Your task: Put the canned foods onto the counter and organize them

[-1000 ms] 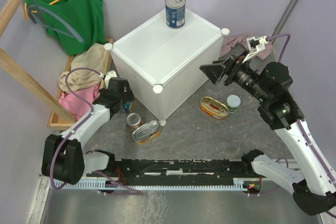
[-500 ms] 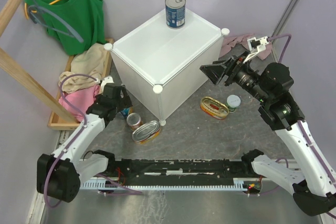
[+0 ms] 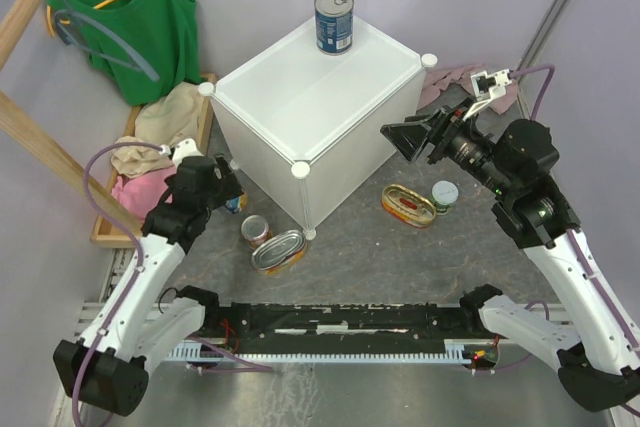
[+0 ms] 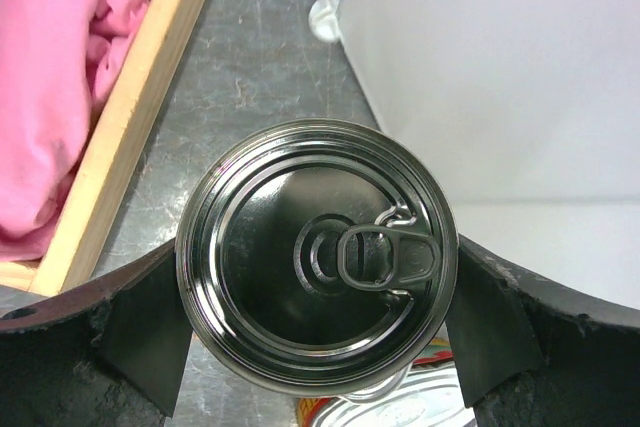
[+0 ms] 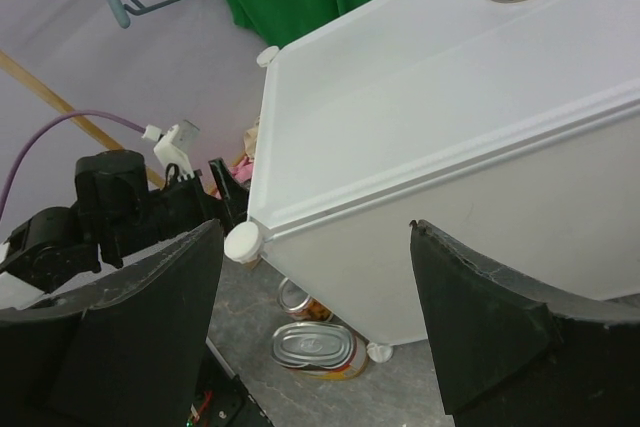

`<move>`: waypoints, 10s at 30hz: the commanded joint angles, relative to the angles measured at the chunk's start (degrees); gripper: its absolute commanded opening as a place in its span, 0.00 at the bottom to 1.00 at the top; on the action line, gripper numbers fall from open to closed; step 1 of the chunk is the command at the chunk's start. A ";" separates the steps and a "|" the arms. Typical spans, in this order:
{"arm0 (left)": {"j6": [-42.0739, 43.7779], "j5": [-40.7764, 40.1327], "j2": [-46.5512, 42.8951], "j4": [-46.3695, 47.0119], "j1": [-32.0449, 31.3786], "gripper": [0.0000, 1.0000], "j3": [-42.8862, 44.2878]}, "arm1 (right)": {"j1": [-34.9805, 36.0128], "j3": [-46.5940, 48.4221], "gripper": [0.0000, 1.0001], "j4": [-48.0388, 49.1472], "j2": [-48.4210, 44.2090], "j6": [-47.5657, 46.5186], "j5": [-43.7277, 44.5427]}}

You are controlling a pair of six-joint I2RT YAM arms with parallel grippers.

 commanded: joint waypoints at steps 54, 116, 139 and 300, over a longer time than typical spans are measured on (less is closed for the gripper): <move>1.61 19.40 1.16 11.84 -0.31 0.03 41.25 | 2.68 5.49 0.84 2.42 11.56 -6.69 9.58; 15.30 14.33 35.01 21.33 -21.58 0.57 56.16 | 8.09 9.42 0.84 1.23 19.16 -15.89 17.10; 17.25 15.46 34.33 20.30 -22.42 0.99 56.67 | 10.71 10.76 0.85 0.64 20.46 -17.57 18.96; 21.06 -8.07 2.36 22.13 -26.84 1.00 22.66 | 3.08 34.98 0.78 1.74 45.59 -29.00 22.78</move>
